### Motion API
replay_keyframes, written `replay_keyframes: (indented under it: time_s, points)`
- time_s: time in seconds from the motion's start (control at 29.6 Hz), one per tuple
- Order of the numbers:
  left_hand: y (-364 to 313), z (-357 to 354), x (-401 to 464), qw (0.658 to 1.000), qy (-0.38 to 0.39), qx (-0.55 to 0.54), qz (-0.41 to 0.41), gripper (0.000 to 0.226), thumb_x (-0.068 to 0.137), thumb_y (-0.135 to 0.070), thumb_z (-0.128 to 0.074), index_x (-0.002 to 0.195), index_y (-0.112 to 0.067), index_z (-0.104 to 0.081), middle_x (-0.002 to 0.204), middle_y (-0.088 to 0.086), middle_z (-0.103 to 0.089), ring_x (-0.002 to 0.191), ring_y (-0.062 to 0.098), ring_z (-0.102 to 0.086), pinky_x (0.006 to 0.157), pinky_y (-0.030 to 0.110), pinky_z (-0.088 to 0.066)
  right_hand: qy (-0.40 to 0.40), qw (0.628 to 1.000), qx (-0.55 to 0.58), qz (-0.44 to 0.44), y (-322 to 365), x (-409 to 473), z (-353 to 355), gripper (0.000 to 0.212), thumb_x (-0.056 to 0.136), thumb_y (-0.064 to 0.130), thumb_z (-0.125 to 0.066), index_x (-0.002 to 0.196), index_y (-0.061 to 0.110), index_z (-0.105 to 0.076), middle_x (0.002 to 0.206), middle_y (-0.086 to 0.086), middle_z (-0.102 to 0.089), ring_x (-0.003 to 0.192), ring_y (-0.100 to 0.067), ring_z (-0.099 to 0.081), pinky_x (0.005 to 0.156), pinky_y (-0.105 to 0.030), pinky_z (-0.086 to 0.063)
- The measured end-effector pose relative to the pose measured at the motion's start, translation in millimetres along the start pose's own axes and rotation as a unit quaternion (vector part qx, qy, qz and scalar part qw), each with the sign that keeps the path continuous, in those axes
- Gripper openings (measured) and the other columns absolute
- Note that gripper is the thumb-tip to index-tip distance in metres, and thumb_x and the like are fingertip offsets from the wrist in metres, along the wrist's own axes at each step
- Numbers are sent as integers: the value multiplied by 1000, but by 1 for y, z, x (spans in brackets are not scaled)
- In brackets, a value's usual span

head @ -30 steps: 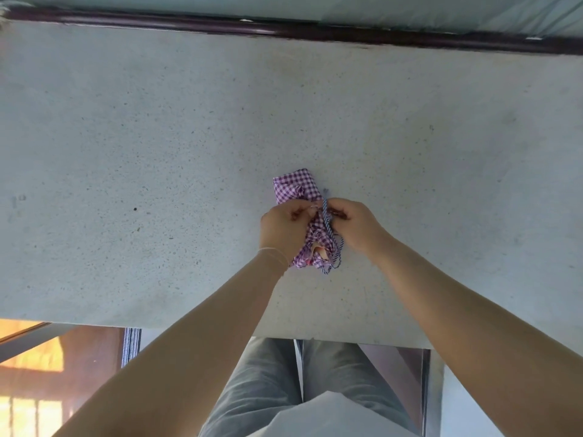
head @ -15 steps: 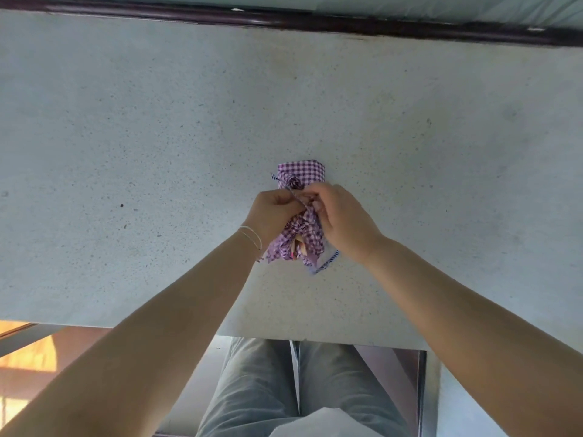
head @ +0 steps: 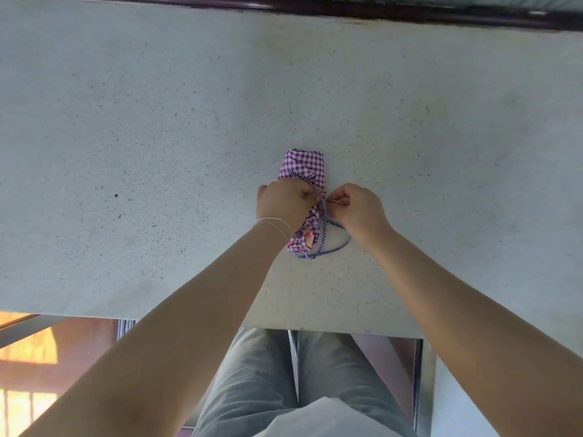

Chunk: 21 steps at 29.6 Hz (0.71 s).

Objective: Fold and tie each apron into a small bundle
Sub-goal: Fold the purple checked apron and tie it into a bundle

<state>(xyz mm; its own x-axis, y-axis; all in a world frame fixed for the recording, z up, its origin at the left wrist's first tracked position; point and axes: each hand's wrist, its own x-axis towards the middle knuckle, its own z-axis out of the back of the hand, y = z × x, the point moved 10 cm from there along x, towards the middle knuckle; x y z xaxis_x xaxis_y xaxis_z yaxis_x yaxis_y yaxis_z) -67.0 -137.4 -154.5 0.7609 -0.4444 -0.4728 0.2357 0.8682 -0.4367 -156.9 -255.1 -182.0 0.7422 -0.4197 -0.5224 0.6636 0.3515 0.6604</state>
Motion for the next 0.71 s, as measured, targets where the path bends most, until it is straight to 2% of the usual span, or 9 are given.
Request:
replay_keyframes:
  time_s: [0.07, 0.14, 0.24, 0.34, 0.44, 0.54, 0.61, 0.71]
  points:
    - [-4, 0, 2, 1000, -15, 19, -12, 19, 93, -36, -53, 92, -29, -71, 90, -6, -69, 88, 19, -58, 93, 31, -26, 1, 999, -32, -29, -9, -2, 1, 6, 84, 19, -70, 82, 17, -65, 73, 1, -67, 75, -19, -66, 67, -30, -53]
    - [-11, -1, -2, 997, -53, 35, -41, 20, 94, -29, -51, 92, -28, -70, 86, -5, -69, 85, 19, -57, 88, 27, -21, 9, 996, -78, -32, -9, -6, 2, 10, 86, 22, -67, 79, 15, -64, 68, 3, -66, 72, -19, -66, 64, -29, -50]
    - [-17, 1, -12, 990, -119, 29, -76, 16, 90, -17, -54, 87, -19, -70, 78, 1, -68, 83, 24, -58, 81, 27, -18, 25, 997, -77, -16, 0, -6, 0, 13, 88, 20, -63, 82, 9, -65, 71, -1, -64, 70, -18, -59, 61, -28, -43]
    - [-20, -2, -14, 989, -126, 20, -79, 11, 89, -14, -55, 88, -14, -66, 79, 3, -67, 85, 26, -58, 77, 26, -16, 63, 997, 18, -40, -2, -5, -7, 14, 89, 13, -59, 77, 8, -64, 65, -1, -57, 63, -15, -50, 58, -25, -37]
    - [-18, -1, -9, 991, -113, 2, -77, 10, 88, -16, -56, 98, -15, -57, 82, 0, -67, 82, 22, -59, 76, 23, -14, 58, 981, 162, -88, -10, -7, -6, 16, 88, 7, -64, 72, 9, -64, 61, -5, -57, 59, -14, -51, 60, -23, -43]
    - [-19, 0, -6, 993, -92, -1, -79, 7, 87, -15, -56, 90, -20, -51, 73, -6, -60, 73, 19, -57, 75, 23, -15, 70, 965, 233, -94, -12, -10, -8, 14, 87, 4, -65, 74, 7, -64, 65, -8, -57, 57, -12, -52, 57, -18, -45]
    - [-20, 2, -4, 994, -81, -5, -76, 8, 86, -14, -56, 87, -21, -55, 72, -7, -59, 74, 19, -57, 76, 23, -15, 71, 972, 214, -65, -10, -8, -9, 11, 90, 7, -64, 79, 10, -64, 73, -8, -62, 66, -14, -56, 66, -24, -48]
    - [-23, -1, -1, 994, -72, 9, -81, 12, 86, -11, -53, 91, -19, -60, 82, -3, -65, 82, 20, -56, 75, 24, -14, 56, 996, 73, 7, -3, -7, -7, 8, 94, 13, -57, 90, 12, -64, 83, -5, -65, 73, -13, -55, 68, -23, -43]
